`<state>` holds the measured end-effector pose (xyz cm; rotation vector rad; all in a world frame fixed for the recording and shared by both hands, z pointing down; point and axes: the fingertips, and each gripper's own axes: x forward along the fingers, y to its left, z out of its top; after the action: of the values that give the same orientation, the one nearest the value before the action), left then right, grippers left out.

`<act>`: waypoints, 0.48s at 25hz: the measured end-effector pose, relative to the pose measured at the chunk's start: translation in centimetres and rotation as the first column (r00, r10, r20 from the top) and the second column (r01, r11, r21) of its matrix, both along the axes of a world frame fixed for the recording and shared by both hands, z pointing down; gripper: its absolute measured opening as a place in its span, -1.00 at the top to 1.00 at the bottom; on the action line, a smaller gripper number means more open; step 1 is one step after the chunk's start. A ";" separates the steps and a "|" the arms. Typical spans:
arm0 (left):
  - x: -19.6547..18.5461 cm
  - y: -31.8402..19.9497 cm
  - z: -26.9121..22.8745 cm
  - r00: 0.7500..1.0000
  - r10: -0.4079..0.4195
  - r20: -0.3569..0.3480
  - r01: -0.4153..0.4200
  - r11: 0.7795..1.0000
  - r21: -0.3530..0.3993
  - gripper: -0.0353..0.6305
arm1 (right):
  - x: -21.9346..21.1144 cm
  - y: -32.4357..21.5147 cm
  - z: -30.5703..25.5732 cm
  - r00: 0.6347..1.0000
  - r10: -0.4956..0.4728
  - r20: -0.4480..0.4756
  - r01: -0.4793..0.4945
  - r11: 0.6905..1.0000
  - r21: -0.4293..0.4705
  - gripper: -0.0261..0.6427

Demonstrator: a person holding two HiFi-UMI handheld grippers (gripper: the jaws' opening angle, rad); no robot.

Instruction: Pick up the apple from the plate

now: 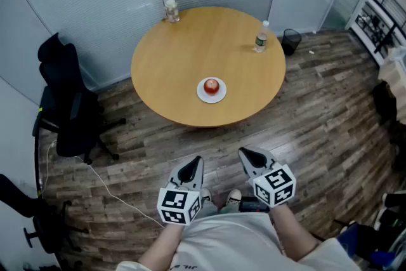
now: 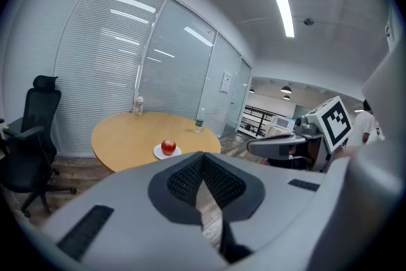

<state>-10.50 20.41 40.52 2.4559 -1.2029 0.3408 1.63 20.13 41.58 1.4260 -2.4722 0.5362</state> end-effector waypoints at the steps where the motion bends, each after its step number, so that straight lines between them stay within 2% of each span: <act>1: 0.0 -0.1 0.0 1.000 0.000 0.003 0.000 1.000 0.001 0.88 | 0.0 0.0 0.0 1.000 -0.001 0.001 0.001 1.000 -0.001 0.83; 12: -0.1 -1.1 0.0 1.000 0.018 -0.002 -0.018 1.000 -0.002 0.88 | -0.2 -0.9 -0.1 1.000 0.014 0.002 -0.014 1.000 -0.010 0.83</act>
<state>-10.59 19.29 40.54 2.4663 -1.1799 0.3436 1.40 19.26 41.52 1.4414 -2.4590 0.5519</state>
